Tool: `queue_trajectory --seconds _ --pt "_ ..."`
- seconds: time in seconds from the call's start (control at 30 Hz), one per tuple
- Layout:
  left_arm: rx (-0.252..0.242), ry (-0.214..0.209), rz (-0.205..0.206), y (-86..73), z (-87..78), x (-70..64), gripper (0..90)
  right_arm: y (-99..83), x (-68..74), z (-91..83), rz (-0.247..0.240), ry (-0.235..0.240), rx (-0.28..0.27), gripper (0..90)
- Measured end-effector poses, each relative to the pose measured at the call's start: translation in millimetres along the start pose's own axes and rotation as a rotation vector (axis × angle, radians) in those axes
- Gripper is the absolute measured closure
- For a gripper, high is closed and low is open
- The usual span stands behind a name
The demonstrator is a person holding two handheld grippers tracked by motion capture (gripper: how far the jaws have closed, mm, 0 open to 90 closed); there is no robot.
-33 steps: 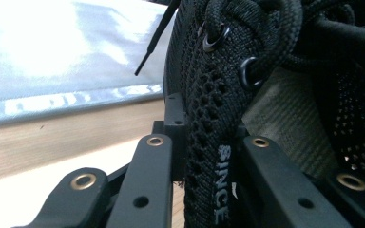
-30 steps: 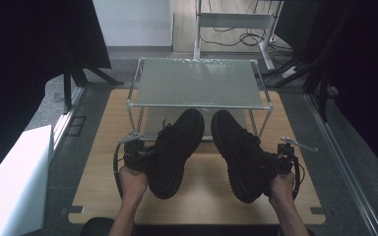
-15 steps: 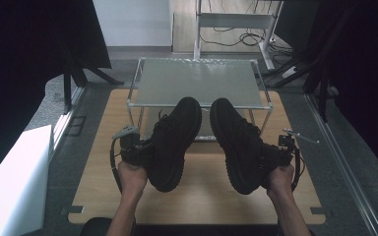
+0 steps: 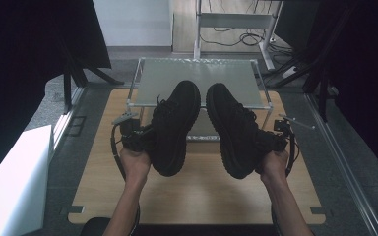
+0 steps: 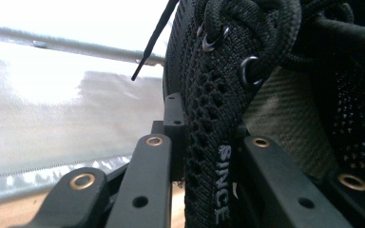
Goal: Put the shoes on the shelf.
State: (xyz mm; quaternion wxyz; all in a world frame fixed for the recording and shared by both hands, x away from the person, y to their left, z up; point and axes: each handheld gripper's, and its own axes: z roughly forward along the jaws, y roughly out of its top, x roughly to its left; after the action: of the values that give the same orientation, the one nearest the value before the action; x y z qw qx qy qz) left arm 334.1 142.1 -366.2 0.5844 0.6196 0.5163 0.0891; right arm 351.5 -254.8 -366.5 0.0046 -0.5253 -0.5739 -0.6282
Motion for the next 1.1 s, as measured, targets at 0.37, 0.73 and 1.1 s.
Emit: queue_trajectory --seconds 0.37,0.73,1.1 --pt "-0.033 0.046 -0.027 31.5 12.1 -3.8 78.1 26.2 9.1 19.9 -0.009 -0.06 -0.017 75.0" --pt "-0.023 0.136 -0.03 62.7 39.8 -9.3 77.6 49.4 10.2 36.7 -0.002 -0.135 -0.033 75.0" --pt "0.002 0.245 -0.023 82.6 64.0 -10.3 77.0 69.6 10.8 64.2 -0.028 -0.263 -0.034 75.0"
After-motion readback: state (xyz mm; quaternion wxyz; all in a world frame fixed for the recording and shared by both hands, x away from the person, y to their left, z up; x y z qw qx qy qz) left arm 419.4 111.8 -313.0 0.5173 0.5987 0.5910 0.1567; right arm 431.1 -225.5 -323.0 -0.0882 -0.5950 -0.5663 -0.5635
